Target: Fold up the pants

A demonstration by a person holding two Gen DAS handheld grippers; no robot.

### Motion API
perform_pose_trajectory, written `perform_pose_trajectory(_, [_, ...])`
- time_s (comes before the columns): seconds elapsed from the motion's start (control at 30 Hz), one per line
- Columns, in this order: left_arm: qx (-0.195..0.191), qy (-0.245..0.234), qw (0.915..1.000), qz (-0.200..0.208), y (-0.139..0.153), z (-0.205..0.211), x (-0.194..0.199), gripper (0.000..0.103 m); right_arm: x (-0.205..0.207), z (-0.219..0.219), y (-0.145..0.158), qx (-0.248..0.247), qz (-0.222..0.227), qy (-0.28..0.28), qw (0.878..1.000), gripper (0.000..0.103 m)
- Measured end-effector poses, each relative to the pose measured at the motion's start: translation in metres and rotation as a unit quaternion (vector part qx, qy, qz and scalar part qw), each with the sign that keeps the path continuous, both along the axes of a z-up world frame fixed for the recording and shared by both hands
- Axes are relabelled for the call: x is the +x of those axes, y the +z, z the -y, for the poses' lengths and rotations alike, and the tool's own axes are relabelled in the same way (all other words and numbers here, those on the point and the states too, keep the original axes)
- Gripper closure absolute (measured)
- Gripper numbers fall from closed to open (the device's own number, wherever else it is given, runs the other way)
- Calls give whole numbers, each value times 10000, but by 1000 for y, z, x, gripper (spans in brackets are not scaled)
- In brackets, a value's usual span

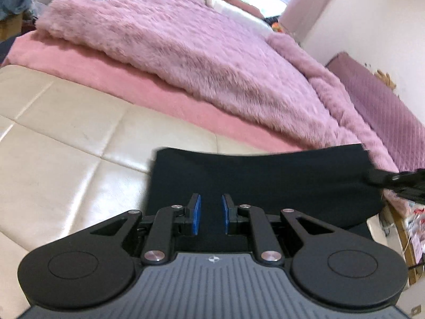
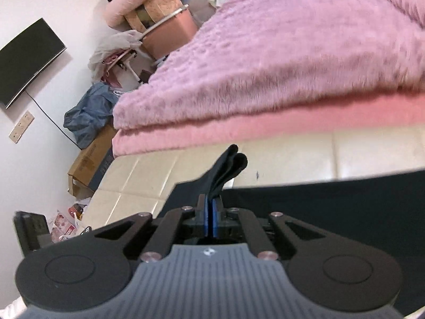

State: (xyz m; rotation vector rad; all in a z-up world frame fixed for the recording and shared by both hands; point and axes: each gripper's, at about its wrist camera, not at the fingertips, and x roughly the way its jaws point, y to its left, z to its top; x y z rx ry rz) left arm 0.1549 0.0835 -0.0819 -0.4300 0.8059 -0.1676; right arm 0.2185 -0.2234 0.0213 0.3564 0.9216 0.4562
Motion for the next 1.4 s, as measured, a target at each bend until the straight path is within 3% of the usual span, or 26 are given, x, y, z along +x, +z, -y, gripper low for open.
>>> perform_pose_trajectory(0.3, [-3,-209,9998,24,3,14,6,86,-12,82,95,-393,354,-362,9979,103])
perform_pose_trajectory(0.4, [72,-433,9990,-43,0,33,13,85,-18,119,110,-579,392,-617,9956,103])
perform_pose_trajectory(0.53, [254,-728,9968,-186,-8,61,27,85,-18,169,108,-747,310,-943,9922,103])
perform_pose_trajectory(0.73, [491,-1010,9929,-404,-25,95,47,85,-13,241,72,-852,-23,-1498,9850,103])
perform_pose_trajectory(0.93, [708,-1239,9876,-648,-46,119,65,85,4,289,4,-1027,-460,-1772,9777,103])
perform_pose_trajectory(1.23, [970,-1311,9817,-985,-76,130,80,85,29,320,-87,-1472,-733,-1655,9724,103])
perform_pose_trajectory(1.4, [906,-1251,9826,-1034,-81,124,84,88,32,331,-119,-1456,-886,-1689,9708,103])
